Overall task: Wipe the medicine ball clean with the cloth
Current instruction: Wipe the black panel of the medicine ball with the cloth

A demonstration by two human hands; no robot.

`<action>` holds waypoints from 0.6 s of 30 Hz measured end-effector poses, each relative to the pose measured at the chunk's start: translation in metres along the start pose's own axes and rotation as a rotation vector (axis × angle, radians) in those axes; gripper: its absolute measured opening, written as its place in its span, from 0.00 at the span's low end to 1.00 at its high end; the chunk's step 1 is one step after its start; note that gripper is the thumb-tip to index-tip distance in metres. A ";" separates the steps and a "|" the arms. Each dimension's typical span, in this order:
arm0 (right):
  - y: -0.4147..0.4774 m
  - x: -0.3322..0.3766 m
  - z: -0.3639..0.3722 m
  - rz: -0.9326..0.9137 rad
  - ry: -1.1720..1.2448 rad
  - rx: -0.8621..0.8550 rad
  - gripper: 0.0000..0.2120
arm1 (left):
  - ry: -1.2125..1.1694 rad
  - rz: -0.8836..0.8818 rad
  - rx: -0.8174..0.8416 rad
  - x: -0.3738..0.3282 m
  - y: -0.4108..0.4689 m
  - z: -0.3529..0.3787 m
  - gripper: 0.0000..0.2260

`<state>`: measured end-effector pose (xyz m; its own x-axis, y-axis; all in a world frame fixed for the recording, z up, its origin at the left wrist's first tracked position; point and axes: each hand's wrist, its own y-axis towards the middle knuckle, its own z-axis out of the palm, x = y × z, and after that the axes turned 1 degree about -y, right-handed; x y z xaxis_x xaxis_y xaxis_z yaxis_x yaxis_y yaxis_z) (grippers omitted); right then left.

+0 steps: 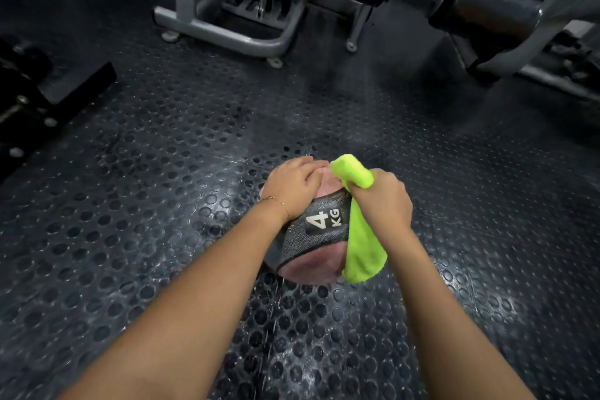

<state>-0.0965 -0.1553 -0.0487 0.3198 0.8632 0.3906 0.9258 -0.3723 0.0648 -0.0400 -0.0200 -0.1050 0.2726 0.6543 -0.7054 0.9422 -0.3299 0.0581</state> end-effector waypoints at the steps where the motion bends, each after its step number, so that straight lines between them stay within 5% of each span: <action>1: 0.003 -0.001 -0.001 0.027 0.004 -0.014 0.15 | 0.005 -0.022 -0.015 -0.002 0.000 0.003 0.17; 6: -0.014 -0.005 0.003 -0.099 -0.058 -0.011 0.09 | 0.011 -0.070 -0.032 -0.006 0.002 0.009 0.17; 18: 0.006 -0.018 -0.005 0.050 0.027 -0.003 0.14 | 0.027 -0.108 -0.040 -0.013 0.013 0.015 0.17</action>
<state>-0.0972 -0.1748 -0.0505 0.3600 0.8340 0.4181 0.9082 -0.4159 0.0475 -0.0344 -0.0428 -0.1057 0.1735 0.7026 -0.6901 0.9732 -0.2296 0.0109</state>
